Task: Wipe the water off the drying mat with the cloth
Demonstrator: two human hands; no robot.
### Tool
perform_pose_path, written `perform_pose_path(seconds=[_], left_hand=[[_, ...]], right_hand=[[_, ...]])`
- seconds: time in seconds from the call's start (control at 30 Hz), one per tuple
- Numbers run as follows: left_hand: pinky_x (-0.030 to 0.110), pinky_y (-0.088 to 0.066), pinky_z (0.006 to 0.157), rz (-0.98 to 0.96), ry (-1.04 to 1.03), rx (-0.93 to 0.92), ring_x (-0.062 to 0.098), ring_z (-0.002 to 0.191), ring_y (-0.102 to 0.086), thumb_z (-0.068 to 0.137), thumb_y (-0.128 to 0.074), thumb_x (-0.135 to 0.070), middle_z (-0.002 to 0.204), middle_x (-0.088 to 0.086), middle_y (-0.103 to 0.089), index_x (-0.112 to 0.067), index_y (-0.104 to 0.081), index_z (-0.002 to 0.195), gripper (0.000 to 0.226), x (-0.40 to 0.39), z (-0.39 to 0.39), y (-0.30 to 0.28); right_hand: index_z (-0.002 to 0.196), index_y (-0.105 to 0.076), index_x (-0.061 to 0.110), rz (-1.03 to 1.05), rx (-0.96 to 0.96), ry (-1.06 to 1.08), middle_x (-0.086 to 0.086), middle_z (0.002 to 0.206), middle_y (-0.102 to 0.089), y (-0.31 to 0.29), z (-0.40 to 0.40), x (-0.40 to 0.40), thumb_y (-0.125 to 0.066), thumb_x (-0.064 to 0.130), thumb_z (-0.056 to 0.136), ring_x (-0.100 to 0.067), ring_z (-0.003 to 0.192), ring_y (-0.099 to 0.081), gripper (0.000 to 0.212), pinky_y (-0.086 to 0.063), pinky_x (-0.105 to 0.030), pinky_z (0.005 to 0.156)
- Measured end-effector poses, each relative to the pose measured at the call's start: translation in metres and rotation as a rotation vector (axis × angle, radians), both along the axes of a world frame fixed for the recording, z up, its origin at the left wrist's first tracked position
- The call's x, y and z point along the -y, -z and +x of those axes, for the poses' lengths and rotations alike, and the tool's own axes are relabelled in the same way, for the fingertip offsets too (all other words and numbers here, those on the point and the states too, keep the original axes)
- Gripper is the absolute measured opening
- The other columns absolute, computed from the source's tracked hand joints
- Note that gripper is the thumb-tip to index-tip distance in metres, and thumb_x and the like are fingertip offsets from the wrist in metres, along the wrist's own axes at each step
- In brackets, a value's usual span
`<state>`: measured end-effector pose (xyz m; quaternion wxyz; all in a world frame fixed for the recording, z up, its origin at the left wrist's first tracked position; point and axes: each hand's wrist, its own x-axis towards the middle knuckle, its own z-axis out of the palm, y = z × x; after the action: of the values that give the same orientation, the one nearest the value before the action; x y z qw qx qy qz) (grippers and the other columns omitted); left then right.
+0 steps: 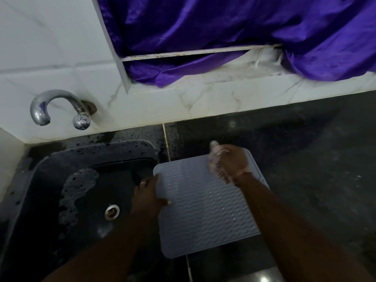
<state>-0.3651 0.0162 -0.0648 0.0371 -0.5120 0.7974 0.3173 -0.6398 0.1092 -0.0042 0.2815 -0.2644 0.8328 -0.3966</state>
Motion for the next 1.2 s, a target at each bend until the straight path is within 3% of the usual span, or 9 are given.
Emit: perform_pose_path(seconds=[0.17, 0.27, 0.47, 0.6, 0.7, 0.83, 0.93, 1.03, 1.2], left_hand=[[0.005, -0.044, 0.061, 0.166, -0.144, -0.131, 0.014, 0.109, -0.063, 0.093, -0.069, -0.015, 0.129, -0.002, -0.059, -0.028, -0.047, 0.145, 0.058, 0.009, -0.003, 0.007], [0.021, -0.052, 0.087, 0.220, -0.184, -0.162, 0.012, 0.114, -0.057, 0.089, -0.073, -0.016, 0.150, 0.003, -0.046, -0.030, -0.034, 0.155, 0.078, 0.008, -0.003, 0.012], [0.013, -0.049, 0.067, 0.191, -0.262, -0.356, 0.009, 0.097, -0.065, 0.103, -0.054, -0.029, 0.124, -0.001, -0.060, -0.015, -0.050, 0.143, 0.043, 0.000, -0.004, 0.014], [0.028, -0.055, 0.073, 0.256, -0.355, -0.411, 0.020, 0.098, -0.066, 0.109, -0.034, -0.030, 0.142, 0.013, -0.053, 0.002, -0.042, 0.145, 0.049, 0.004, 0.005, 0.019], [0.022, -0.052, 0.069, 0.301, -0.384, -0.356, 0.010, 0.091, -0.069, 0.099, -0.061, -0.024, 0.113, 0.006, -0.068, -0.007, -0.063, 0.121, 0.028, 0.007, 0.003, 0.016], [0.029, -0.054, 0.067, 0.379, -0.455, -0.352, 0.016, 0.087, -0.068, 0.090, -0.072, -0.018, 0.099, 0.000, -0.071, -0.023, -0.067, 0.102, 0.013, 0.013, 0.002, 0.012], [0.040, -0.060, 0.077, 0.365, -0.519, -0.375, 0.019, 0.086, -0.069, 0.091, -0.066, -0.010, 0.099, 0.002, -0.073, -0.026, -0.066, 0.092, 0.016, 0.018, 0.001, 0.011], [0.045, -0.060, 0.084, 0.368, -0.511, -0.433, 0.020, 0.092, -0.068, 0.089, -0.066, -0.004, 0.097, -0.001, -0.070, -0.031, -0.061, 0.094, 0.028, 0.021, -0.002, 0.008], [0.024, -0.057, 0.073, 0.305, -0.412, -0.392, 0.019, 0.091, -0.065, 0.091, -0.063, -0.001, 0.084, -0.010, -0.063, -0.037, -0.063, 0.090, 0.037, 0.025, -0.010, 0.007]], right_hand=[[0.147, -0.049, 0.010, 0.421, -0.386, 0.098, -0.017, 0.142, -0.055, 0.045, -0.068, 0.000, -0.038, 0.016, 0.103, -0.037, 0.133, -0.048, 0.045, -0.037, -0.042, 0.113], [0.142, -0.050, 0.012, 0.659, -0.648, 0.010, -0.014, 0.132, -0.060, 0.064, -0.012, 0.030, -0.036, 0.021, 0.097, -0.033, 0.122, -0.056, 0.048, -0.044, -0.045, 0.106], [0.133, -0.053, 0.003, 0.578, -0.721, -0.394, -0.023, 0.131, -0.056, 0.059, 0.166, 0.079, -0.042, 0.022, 0.099, -0.041, 0.123, -0.052, 0.041, -0.039, -0.053, 0.107], [0.101, -0.073, 0.016, 0.188, -0.191, -0.680, -0.008, 0.100, -0.072, 0.027, 0.180, 0.086, -0.050, 0.034, 0.100, -0.028, 0.101, -0.066, 0.030, -0.048, -0.040, 0.097], [0.088, -0.075, 0.006, -0.037, 0.155, -0.351, -0.013, 0.085, -0.074, 0.001, 0.126, 0.074, -0.069, 0.035, 0.092, -0.026, 0.085, -0.070, 0.030, -0.057, -0.042, 0.082], [0.102, -0.072, 0.003, -0.006, -0.159, 0.019, -0.016, 0.100, -0.073, -0.012, 0.027, 0.041, -0.055, 0.015, 0.102, -0.024, 0.090, -0.069, 0.021, -0.054, -0.032, 0.081], [0.129, -0.062, 0.011, 0.298, -0.395, 0.193, -0.015, 0.126, -0.064, 0.017, -0.029, 0.024, -0.050, 0.016, 0.101, -0.036, 0.124, -0.054, 0.031, -0.045, -0.046, 0.098], [0.126, -0.064, 0.014, 0.630, -0.614, 0.101, -0.015, 0.120, -0.064, 0.059, -0.022, 0.042, -0.040, 0.022, 0.097, -0.033, 0.116, -0.058, 0.038, -0.052, -0.046, 0.093], [0.104, -0.069, 0.013, 0.523, -0.611, -0.200, -0.010, 0.104, -0.069, 0.053, 0.115, 0.086, -0.046, 0.013, 0.094, -0.031, 0.098, -0.066, 0.025, -0.053, -0.042, 0.087]])
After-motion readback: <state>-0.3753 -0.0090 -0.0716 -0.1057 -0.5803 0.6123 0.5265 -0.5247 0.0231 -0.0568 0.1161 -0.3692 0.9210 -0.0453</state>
